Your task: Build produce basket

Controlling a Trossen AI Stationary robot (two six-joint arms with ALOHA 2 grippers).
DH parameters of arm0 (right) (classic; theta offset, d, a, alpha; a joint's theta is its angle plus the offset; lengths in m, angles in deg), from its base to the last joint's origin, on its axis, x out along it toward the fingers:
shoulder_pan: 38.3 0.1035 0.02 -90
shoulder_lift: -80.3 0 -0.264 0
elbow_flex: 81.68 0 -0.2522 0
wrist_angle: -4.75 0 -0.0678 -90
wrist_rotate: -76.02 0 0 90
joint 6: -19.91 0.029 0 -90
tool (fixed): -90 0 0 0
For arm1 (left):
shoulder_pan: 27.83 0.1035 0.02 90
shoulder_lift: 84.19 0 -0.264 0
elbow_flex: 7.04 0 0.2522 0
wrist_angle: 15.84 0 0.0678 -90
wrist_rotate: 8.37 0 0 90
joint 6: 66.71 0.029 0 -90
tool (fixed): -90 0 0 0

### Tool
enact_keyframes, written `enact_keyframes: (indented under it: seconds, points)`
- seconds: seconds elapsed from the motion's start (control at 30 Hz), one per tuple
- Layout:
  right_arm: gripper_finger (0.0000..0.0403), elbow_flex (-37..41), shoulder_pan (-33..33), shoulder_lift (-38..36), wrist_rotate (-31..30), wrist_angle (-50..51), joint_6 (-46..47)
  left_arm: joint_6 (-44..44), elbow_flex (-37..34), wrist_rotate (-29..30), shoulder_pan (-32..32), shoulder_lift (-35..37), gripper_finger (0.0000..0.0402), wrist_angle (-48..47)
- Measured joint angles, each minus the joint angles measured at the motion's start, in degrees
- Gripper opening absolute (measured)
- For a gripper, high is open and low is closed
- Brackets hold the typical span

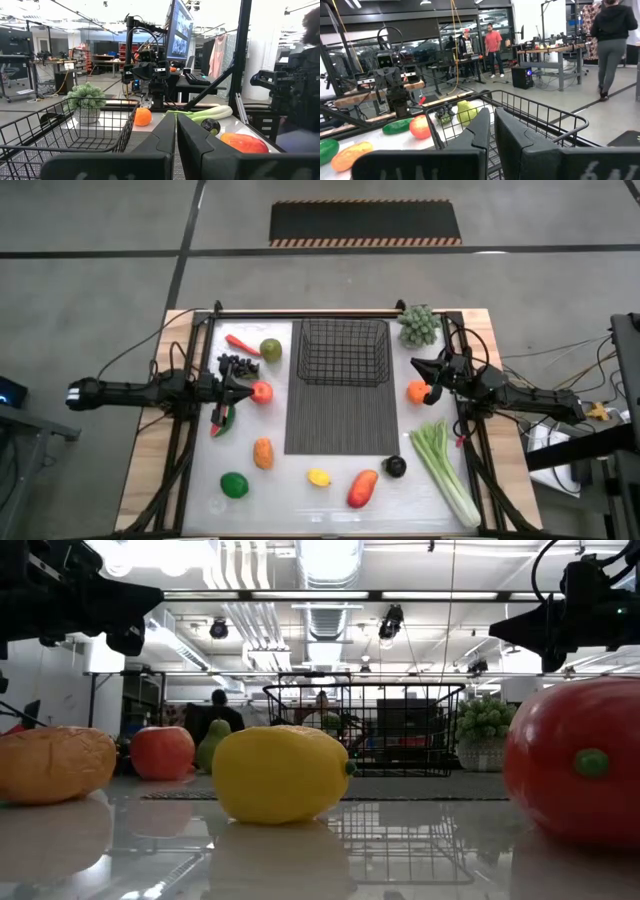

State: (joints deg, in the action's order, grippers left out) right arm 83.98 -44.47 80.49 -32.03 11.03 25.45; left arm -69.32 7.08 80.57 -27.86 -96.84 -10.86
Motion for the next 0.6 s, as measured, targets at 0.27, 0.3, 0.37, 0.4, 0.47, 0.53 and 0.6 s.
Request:
enact_keyframes:
  seconds: [0.27,0.3,0.37,0.4,0.47,0.53,0.6]
  points:
    - [0.0018,0.0,0.0,0.0,0.0,0.0,0.0,0.0,0.0,0.0,0.0,0.0,0.0,0.0]
    - [0.0018,0.0,0.0,0.0,0.0,0.0,0.0,0.0,0.0,0.0,0.0,0.0,0.0,0.0]
    - [0.0018,0.0,0.0,0.0,0.0,0.0,0.0,0.0,0.0,0.0,0.0,0.0,0.0,0.0]
    - [0.0018,0.0,0.0,0.0,0.0,0.0,0.0,0.0,0.0,0.0,0.0,0.0,0.0,0.0]
    - [0.0018,0.0,0.0,0.0,0.0,0.0,0.0,0.0,0.0,0.0,0.0,0.0,0.0,0.0]
    - [0.0018,0.0,0.0,0.0,0.0,0.0,0.0,0.0,0.0,0.0,0.0,0.0,0.0,0.0]
    - [0.0018,0.0,0.0,0.0,0.0,0.0,0.0,0.0,0.0,0.0,0.0,0.0,0.0,0.0]
